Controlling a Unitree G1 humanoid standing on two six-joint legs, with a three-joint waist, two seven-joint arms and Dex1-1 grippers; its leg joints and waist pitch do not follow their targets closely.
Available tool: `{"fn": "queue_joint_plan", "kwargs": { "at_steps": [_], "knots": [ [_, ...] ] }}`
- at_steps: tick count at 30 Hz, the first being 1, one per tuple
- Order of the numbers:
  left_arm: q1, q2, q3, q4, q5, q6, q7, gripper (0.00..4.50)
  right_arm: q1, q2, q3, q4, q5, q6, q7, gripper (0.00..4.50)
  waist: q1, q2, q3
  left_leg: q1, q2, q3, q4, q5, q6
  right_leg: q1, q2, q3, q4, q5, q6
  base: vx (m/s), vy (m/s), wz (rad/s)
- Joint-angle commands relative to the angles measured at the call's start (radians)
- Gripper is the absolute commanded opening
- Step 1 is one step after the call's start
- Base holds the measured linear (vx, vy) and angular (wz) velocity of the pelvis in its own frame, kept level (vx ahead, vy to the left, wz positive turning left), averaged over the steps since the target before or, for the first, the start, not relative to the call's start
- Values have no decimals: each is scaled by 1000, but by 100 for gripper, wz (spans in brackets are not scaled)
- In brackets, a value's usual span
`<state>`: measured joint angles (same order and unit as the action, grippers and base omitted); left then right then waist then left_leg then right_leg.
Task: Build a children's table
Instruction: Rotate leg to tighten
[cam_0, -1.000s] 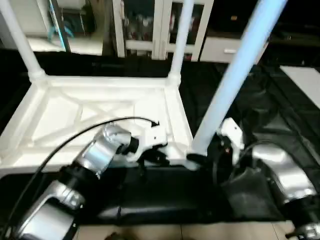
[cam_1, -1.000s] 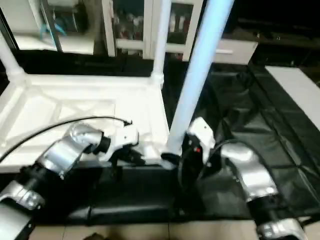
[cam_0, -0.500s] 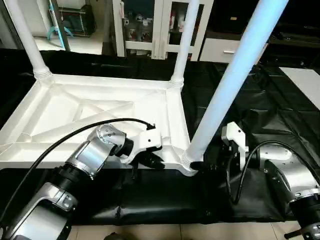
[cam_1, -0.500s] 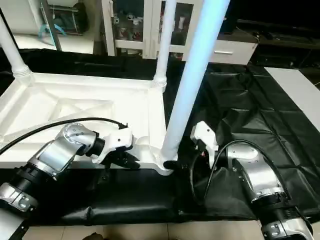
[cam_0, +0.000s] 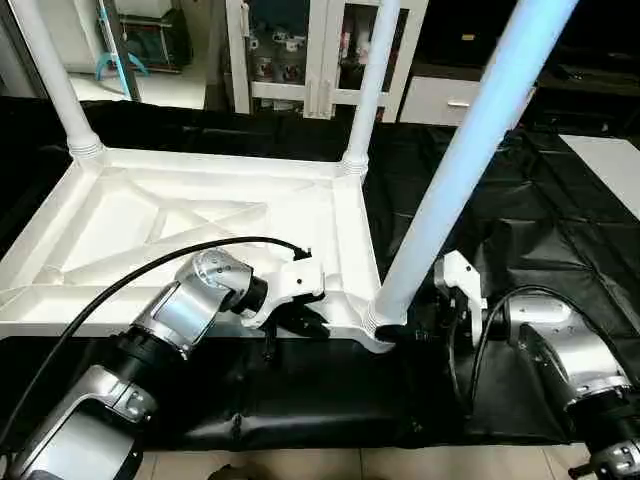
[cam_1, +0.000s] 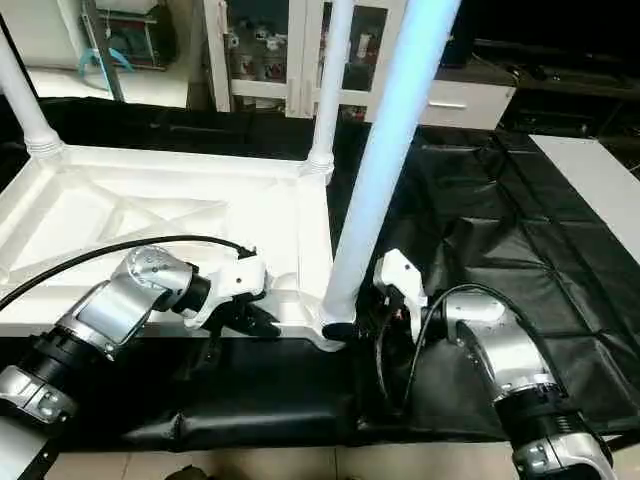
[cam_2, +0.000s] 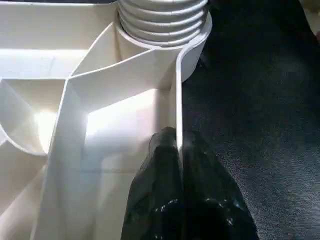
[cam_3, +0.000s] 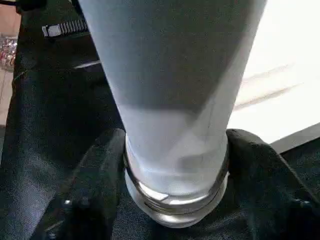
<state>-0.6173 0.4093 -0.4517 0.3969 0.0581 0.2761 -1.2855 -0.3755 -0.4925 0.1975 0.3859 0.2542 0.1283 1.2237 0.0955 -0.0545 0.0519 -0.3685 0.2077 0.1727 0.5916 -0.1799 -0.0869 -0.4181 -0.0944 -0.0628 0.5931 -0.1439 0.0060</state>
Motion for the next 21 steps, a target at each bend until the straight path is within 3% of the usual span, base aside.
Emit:
{"fn": "queue_joint_plan", "kwargs": {
  "at_steps": [1, 7, 12, 13, 15, 18, 19, 21],
  "knots": [
    [-4, -7, -26, -13, 2, -3, -20, 0, -10, 0, 14, 12, -12, -5, 22, 280, -2, -4, -64, 10, 21, 2, -78, -285, 27, 47, -45, 32, -69, -356, -190, 0, 0, 0],
    [0, -5, -23, -12, 5, 6, -10, 0, -22, 23, -1, 46, -16, -10, -18, 269, -4, -4, -63, 9, 21, 1, -80, -287, 24, 47, -44, 31, -69, -360, -191, 0, 0, 0],
    [-18, -48, 19, 28, 3, 51, 82, 0, -74, 83, -29, 176, -106, 8, -277, 268, -19, -5, -58, 7, 16, -3, -82, -341, -2, 44, -44, 26, -79, -465, -160, 0, 0, 0],
    [-28, -67, 33, 47, 3, 60, 118, 0, -86, 102, -39, 208, -117, 24, -343, 267, -30, -4, -56, 10, 12, -8, -80, -379, -18, 39, -45, 19, -90, -568, -122, 0, 0, 0],
    [-55, -107, 58, 98, 17, 65, 212, 0, -104, 153, -69, 255, -115, 45, -459, 267, -41, -3, -58, 13, 11, -14, -78, -399, -24, 36, -48, 16, -99, -607, -103, 0, 0, 0],
    [-94, -161, 91, 161, 27, 91, 334, 0, -127, 215, -91, 294, -123, 51, -591, 267, -52, -3, -58, 9, 10, -16, -80, -406, -24, 36, -45, 10, -103, -600, -96, 0, 0, 0],
    [-134, -219, 130, 221, 34, 130, 465, 0, -156, 274, -100, 344, -147, 38, -728, 267, -57, -2, -62, 8, 12, -17, -82, -400, -23, 40, -45, 9, -101, -561, -106, 0, 0, 0],
    [-166, -265, 157, 272, 43, 137, 568, 0, -190, 334, -116, 404, -157, 26, -870, 267, -61, 2, -63, 10, 10, -18, -82, -402, -31, 37, -43, 9, -98, -530, -123, 0, 0, 0]
  ]
}}
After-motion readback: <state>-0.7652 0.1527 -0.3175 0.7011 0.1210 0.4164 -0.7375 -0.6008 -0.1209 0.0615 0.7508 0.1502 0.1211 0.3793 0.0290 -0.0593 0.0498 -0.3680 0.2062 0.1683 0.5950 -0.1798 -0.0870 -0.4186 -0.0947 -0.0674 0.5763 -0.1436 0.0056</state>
